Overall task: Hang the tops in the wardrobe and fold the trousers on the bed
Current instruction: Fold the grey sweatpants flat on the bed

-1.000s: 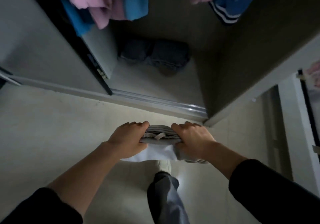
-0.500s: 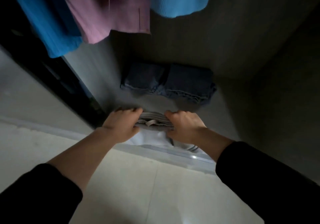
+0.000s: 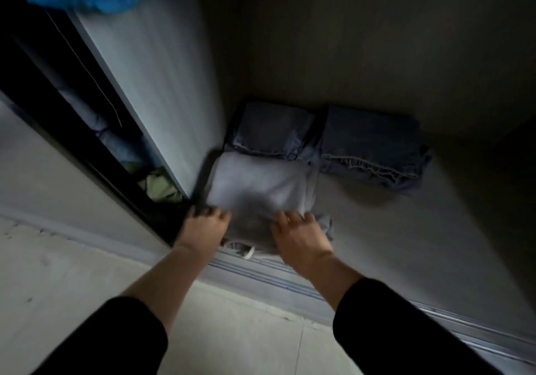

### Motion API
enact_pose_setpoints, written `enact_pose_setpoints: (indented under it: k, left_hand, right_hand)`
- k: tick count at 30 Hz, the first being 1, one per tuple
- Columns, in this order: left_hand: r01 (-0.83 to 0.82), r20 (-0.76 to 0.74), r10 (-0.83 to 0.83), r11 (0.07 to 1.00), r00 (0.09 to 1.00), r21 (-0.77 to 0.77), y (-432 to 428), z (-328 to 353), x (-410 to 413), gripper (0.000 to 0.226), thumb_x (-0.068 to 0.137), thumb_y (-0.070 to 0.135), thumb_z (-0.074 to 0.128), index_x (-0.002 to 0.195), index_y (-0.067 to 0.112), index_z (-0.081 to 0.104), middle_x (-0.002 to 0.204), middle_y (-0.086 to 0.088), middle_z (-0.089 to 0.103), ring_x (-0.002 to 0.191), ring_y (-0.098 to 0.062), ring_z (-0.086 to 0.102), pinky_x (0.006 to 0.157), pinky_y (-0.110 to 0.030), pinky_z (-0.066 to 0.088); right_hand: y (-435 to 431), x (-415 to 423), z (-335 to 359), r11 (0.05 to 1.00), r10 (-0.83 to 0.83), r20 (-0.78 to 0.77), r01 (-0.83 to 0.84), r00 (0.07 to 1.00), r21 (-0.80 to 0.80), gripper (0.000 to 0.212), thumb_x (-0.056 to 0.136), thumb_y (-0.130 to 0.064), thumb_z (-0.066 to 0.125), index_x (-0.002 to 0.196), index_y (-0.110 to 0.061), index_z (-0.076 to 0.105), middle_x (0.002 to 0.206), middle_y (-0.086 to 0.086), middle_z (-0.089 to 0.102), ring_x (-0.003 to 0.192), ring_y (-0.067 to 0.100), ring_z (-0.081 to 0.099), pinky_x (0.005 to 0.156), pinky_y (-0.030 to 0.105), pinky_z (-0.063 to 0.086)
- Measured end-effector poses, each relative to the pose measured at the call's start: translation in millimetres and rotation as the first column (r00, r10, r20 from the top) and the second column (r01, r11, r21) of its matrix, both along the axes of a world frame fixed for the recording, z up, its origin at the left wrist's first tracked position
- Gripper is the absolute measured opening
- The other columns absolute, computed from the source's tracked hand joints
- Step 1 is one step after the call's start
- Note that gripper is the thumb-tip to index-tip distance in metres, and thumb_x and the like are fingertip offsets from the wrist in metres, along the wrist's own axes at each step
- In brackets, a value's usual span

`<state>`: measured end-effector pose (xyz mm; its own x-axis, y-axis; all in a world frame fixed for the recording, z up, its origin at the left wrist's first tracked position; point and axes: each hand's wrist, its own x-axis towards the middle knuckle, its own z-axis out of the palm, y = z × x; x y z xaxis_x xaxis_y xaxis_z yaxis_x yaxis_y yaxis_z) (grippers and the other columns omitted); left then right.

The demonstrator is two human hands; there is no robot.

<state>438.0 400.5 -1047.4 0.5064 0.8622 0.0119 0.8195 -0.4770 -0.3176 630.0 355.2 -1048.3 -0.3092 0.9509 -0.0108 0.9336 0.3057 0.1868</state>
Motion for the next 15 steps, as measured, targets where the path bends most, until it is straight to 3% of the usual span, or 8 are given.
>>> enact_pose_setpoints:
  k: [2,3,5,7,9,11,13,15]
  left_hand:
    - [0.023,0.031,-0.023,1.000,0.999,-0.001,-8,-16,-3,0.010,0.065,0.015,0.056,0.070,0.014,0.065,0.069,-0.009,0.059,0.064,-0.029,0.062,0.053,-0.035,0.049]
    - [0.019,0.050,-0.019,1.000,0.999,0.006,-7,-19,-3,0.020,0.069,0.015,0.044,0.069,0.014,0.064,0.070,-0.009,0.058,0.067,-0.029,0.060,0.055,-0.035,0.047]
    - [-0.012,0.094,0.009,0.999,0.996,0.036,-3,-20,-1,0.027,0.070,0.013,0.036,0.069,0.013,0.063,0.072,-0.010,0.057,0.066,-0.029,0.060,0.053,-0.034,0.046]
    - [-0.066,0.127,0.063,0.998,0.990,0.016,1,-19,0,0.019,0.067,0.009,0.044,0.065,0.009,0.063,0.070,-0.013,0.057,0.050,-0.030,0.058,0.038,-0.029,0.044]
    - [-0.110,0.173,0.120,0.992,0.978,-0.062,7,-20,4,0.007,0.058,0.001,0.065,0.062,0.005,0.061,0.068,-0.016,0.057,0.036,-0.030,0.054,0.027,-0.027,0.038]
    - [-0.177,0.168,0.194,0.978,0.967,-0.112,14,-25,4,0.005,0.060,-0.004,0.059,0.061,0.001,0.059,0.068,-0.019,0.057,0.031,-0.029,0.053,0.024,-0.028,0.036]
    - [-0.267,0.123,0.289,0.949,0.949,-0.170,21,-37,1,0.023,0.068,-0.001,0.040,0.069,-0.002,0.063,0.078,-0.023,0.063,0.038,-0.031,0.056,0.026,-0.029,0.039]
    - [-0.366,0.018,0.380,0.902,0.925,-0.227,16,-31,3,0.031,0.074,0.000,0.041,0.093,-0.006,0.065,0.106,-0.026,0.062,0.063,-0.037,0.065,0.040,-0.035,0.052]
  right_hand:
    - [-7,-4,-12,0.990,-0.071,-0.046,0.065,0.996,-0.125,0.022,0.060,-0.024,0.051,0.066,-0.018,0.071,0.057,0.006,0.059,0.038,0.021,0.056,0.037,0.024,0.040]
    - [-6,-5,-14,0.985,-0.101,-0.088,0.087,0.991,-0.148,0.015,0.056,-0.022,0.061,0.066,-0.017,0.071,0.055,0.008,0.058,0.032,0.020,0.053,0.032,0.022,0.037]
    - [-2,-5,-23,0.978,-0.164,-0.181,0.136,0.970,-0.158,0.031,0.039,-0.012,0.081,0.068,-0.015,0.069,0.056,0.009,0.056,0.026,0.021,0.049,0.026,0.021,0.032]
    - [-2,-7,-11,0.965,-0.229,-0.193,0.197,0.954,-0.174,0.047,0.037,-0.003,0.085,0.080,-0.010,0.068,0.070,0.012,0.059,0.032,0.026,0.055,0.028,0.024,0.037]
    - [2,-9,-6,0.947,-0.247,-0.227,0.184,0.942,-0.265,0.051,0.071,-0.001,0.073,0.117,-0.007,0.054,0.110,0.018,0.051,0.071,0.035,0.068,0.055,0.035,0.053]
    - [9,-8,-12,0.905,-0.300,-0.249,0.192,0.921,-0.380,0.053,0.091,-0.005,0.057,0.137,-0.010,0.031,0.133,0.015,0.032,0.106,0.037,0.060,0.081,0.041,0.050]
    - [14,-6,-15,0.886,-0.336,-0.349,0.167,0.875,-0.433,0.058,0.092,-0.014,0.059,0.140,-0.011,0.027,0.139,0.014,0.027,0.115,0.038,0.053,0.090,0.042,0.047]
    - [13,-3,-13,0.866,-0.360,-0.418,0.132,0.834,-0.482,0.064,0.091,-0.018,0.063,0.143,-0.011,0.026,0.141,0.012,0.027,0.118,0.037,0.051,0.095,0.042,0.045]
